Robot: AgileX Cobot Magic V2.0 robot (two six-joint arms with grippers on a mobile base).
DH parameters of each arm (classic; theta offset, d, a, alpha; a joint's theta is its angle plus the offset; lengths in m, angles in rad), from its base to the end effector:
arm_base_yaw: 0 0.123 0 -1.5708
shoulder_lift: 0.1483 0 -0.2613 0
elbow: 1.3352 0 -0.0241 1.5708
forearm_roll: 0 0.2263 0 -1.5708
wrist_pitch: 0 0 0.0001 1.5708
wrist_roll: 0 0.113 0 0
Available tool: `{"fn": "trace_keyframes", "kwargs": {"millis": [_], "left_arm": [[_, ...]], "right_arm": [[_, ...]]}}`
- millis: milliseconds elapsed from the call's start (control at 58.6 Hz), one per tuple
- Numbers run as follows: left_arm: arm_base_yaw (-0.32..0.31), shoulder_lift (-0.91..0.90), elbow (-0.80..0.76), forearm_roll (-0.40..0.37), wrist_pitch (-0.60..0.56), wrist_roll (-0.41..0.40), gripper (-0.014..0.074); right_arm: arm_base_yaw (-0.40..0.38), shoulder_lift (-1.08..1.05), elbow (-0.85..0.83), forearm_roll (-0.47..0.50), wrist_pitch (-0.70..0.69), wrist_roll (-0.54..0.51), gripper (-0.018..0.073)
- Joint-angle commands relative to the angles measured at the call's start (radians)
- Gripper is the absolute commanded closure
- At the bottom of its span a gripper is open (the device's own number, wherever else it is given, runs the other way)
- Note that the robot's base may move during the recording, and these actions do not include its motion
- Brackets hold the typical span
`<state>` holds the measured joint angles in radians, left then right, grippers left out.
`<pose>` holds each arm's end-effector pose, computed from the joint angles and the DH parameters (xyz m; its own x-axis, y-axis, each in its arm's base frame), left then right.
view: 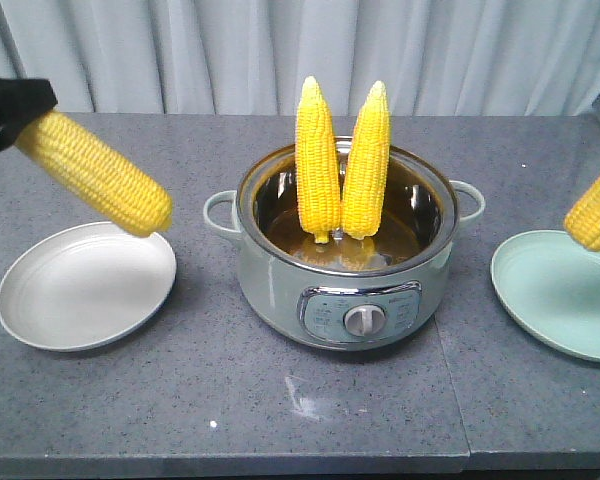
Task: Distribute corn equally
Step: 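Lower left cob onto white plate, right cob onto green plate, release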
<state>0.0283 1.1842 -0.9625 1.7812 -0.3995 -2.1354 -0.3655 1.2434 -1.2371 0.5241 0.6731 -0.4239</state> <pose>0.2689 -0.0353 0.3474 -0.3220 -0.3149 -0.8929 0.2525 0.8804 -0.4015 0.2648 -0.0635 0.3687 -0.4666 0.1791 -0.8661 0.0875 0.9838 0.1564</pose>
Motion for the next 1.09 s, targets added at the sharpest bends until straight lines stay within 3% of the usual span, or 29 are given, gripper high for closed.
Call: {"fn": "trace_keyframes", "kwargs": {"millis": [0, 341, 665, 904, 1074], "left_arm": [[0.041, -0.022, 0.014, 0.009, -0.026, -0.012, 0.0604], [0.209, 0.051, 0.039, 0.009, -0.214, -0.029, 0.0604], [0.229, 0.141, 0.039, 0.009, -0.178, -0.01, 0.0604], [0.229, 0.213, 0.039, 0.009, -0.176, -0.009, 0.0604], [0.229, 0.275, 0.039, 0.009, -0.182, -0.008, 0.0599]], "right_arm": [[-0.016, 0.031, -0.033, 0.003, 0.005, 0.008, 0.0564], [-0.016, 0.256, -0.033, -0.001, 0.053, -0.068, 0.0563], [-0.015, 0.383, -0.033, -0.026, 0.057, -0.077, 0.0512], [-0.015, 0.391, -0.033, -0.027, 0.058, -0.099, 0.0396], [-0.015, 0.391, -0.033, -0.03, 0.038, -0.101, 0.0221]]}}
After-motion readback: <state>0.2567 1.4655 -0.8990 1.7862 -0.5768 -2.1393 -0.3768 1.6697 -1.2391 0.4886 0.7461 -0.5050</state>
